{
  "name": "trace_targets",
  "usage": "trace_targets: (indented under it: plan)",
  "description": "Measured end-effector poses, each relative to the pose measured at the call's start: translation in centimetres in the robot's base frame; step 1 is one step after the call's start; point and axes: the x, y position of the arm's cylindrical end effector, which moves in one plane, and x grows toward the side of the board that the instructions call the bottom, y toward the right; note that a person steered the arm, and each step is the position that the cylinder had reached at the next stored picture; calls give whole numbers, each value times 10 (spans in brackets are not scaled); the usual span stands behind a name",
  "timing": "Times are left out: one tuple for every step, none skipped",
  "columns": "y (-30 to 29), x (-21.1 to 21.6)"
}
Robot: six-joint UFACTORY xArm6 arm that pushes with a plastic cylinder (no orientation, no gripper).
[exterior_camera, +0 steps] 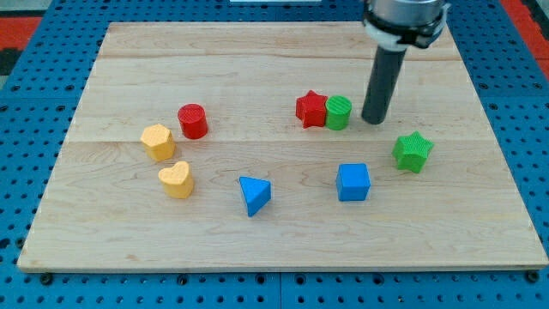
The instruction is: Move the red star to the left side slightly
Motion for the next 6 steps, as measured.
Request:
trace_targets:
  plan:
    - [-1,-17]
    - [-46,-12]
    - [-88,-6]
    - [-96,-6]
    - [-100,-11]
    - [-125,-20]
